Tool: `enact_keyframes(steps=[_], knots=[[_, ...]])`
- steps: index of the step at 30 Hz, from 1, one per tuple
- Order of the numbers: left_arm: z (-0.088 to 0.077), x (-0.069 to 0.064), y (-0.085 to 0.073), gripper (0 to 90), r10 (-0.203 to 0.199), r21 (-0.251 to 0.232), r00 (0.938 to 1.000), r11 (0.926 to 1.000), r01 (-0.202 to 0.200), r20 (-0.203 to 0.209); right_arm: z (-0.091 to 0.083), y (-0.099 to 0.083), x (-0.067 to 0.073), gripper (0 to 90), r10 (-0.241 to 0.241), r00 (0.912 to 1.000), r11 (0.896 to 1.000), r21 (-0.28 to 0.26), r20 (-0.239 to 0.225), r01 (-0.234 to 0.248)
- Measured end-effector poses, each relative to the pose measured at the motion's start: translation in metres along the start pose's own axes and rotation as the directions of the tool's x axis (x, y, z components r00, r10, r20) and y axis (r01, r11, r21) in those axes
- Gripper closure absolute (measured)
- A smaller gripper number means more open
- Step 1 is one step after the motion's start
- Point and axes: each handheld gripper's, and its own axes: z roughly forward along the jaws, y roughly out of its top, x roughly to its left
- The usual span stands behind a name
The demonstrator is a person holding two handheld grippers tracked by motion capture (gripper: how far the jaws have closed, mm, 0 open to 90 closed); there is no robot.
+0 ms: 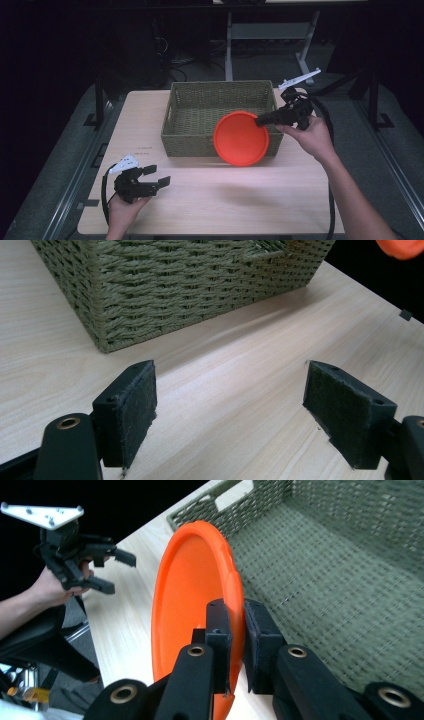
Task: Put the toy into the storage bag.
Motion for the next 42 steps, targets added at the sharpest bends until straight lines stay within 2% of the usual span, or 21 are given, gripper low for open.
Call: enact_keyframes(steps=[15,19,21,25,30,42], knots=[[0.000,-0.001,0.000,19.4,0.000,0.005,1.0000,1.0000,0.000,0.003,0.006,0.030,-0.017,82.1,0.031,0.9986,0.999,0.022,0.044,-0.032],[0.000,-0.002,0.001,19.4,0.009,0.006,1.0000,0.9999,-0.009,-0.004,0.009,0.035,-0.021,82.1,0.041,0.9983,0.999,0.023,0.040,-0.042],[0.000,-0.002,0.000,19.4,-0.004,0.006,1.0000,1.0000,0.004,-0.002,0.009,0.039,-0.022,82.1,0.045,0.9980,0.999,0.020,0.044,-0.046],[-0.001,-0.001,0.000,19.3,0.004,0.003,1.0000,1.0000,-0.004,0.001,0.012,0.047,-0.027,82.1,0.056,0.9973,0.998,0.010,0.047,-0.057],[0.000,-0.001,0.000,19.3,-0.010,0.007,0.9999,0.9999,0.010,0.007,0.018,0.054,-0.033,82.0,0.068,0.9966,0.998,0.004,0.047,-0.069],[-0.001,0.001,0.000,19.4,-0.007,0.003,0.9999,1.0000,0.007,0.012,0.031,0.065,-0.059,82.0,0.145,0.9876,0.989,-0.026,0.061,-0.143]])
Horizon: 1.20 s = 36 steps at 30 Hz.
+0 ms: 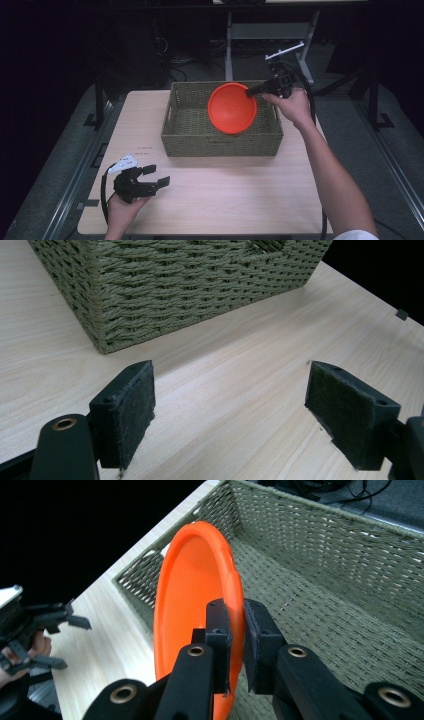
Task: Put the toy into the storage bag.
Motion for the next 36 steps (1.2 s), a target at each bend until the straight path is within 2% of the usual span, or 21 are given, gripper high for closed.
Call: enact_keyframes(steps=[7,16,36], knots=[[-0.001,0.000,0.000,19.4,-0.002,-0.008,1.0000,1.0000,0.002,-0.001,0.011,0.004,-0.016,82.0,0.046,0.9987,0.999,-0.007,0.022,-0.046],[0.000,0.000,0.001,19.2,0.001,0.002,1.0000,1.0000,-0.001,0.001,0.023,0.002,-0.031,82.0,0.080,0.9952,0.997,-0.009,0.056,-0.079],[-0.003,0.001,0.000,19.4,0.001,0.000,1.0000,1.0000,-0.001,-0.002,0.054,-0.009,-0.055,81.9,0.143,0.9848,0.988,0.042,0.099,-0.147]])
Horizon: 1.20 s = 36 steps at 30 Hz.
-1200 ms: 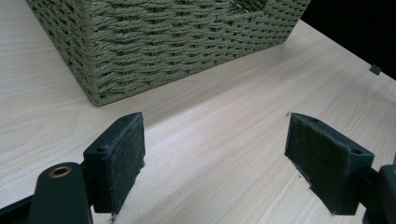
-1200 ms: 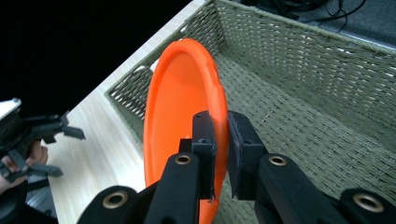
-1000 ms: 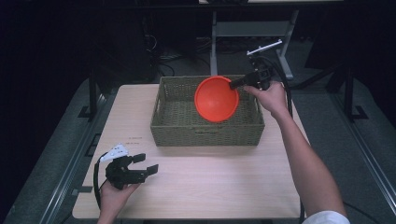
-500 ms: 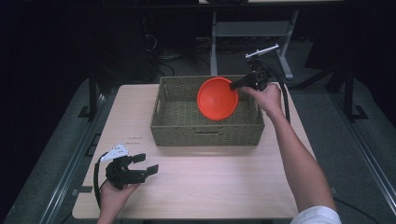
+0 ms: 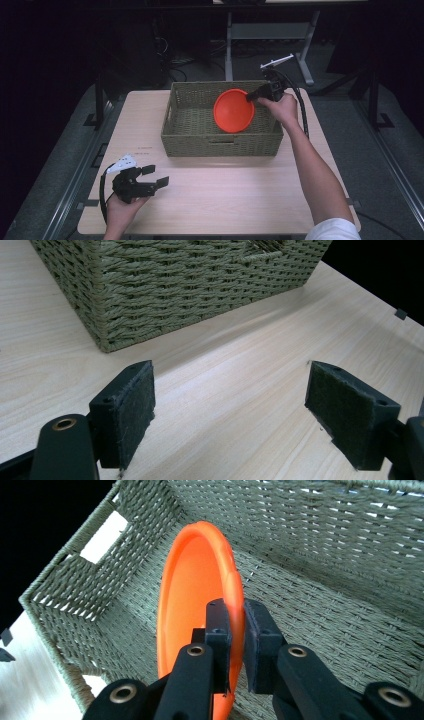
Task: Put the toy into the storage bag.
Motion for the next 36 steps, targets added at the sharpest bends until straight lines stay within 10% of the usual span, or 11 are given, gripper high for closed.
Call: enact_keyframes(steps=[36], knots=[[0.001,-0.001,-0.001,19.4,-0.012,0.010,0.9999,0.9999,0.012,-0.003,0.031,-0.013,-0.015,79.8,0.033,0.9991,0.996,0.083,0.026,-0.035]])
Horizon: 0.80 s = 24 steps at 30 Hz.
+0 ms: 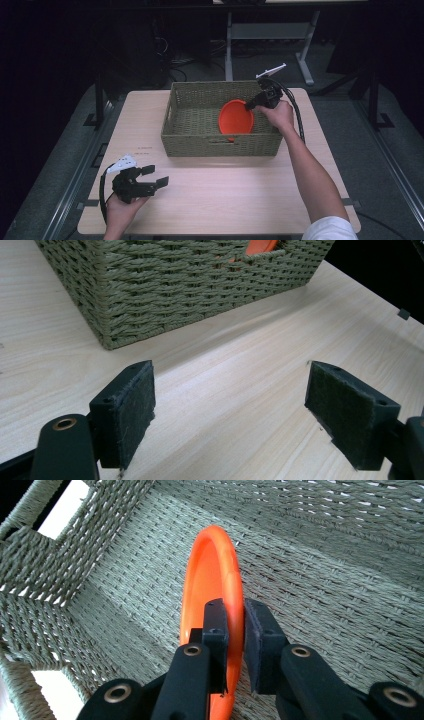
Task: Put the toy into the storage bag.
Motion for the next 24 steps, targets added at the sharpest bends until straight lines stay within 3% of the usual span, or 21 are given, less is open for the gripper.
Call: enact_keyframes(steps=[15,24], knots=[[0.000,-0.002,0.000,19.4,0.020,0.003,0.9998,0.9998,-0.020,0.002,-0.006,-0.003,-0.001,72.6,0.008,1.0000,1.000,-0.017,0.006,-0.008],[0.000,-0.004,0.000,19.4,0.017,0.002,0.9999,0.9999,-0.017,0.005,-0.010,-0.013,-0.010,70.6,0.037,0.9993,0.999,-0.023,0.010,-0.037]])
